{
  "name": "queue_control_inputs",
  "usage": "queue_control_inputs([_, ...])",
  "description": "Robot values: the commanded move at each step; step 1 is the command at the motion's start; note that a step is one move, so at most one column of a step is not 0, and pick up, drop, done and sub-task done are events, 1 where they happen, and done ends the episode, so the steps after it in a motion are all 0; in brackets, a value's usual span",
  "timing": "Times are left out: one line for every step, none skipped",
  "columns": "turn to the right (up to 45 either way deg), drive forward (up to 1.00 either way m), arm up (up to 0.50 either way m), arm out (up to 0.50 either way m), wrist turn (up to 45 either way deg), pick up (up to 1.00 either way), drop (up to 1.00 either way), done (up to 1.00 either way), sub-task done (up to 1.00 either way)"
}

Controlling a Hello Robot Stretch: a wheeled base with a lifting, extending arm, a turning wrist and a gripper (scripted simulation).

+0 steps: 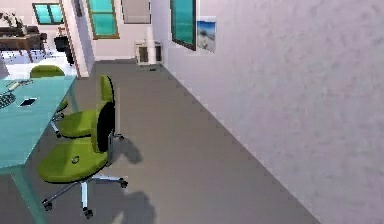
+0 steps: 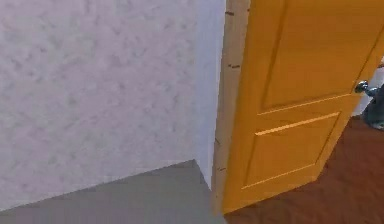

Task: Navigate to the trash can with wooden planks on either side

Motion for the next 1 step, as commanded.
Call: queue_control_inputs([6.0, 0.00, 0.00, 0.00, 0.0, 0.00, 0.00, 0.00, 0.00])
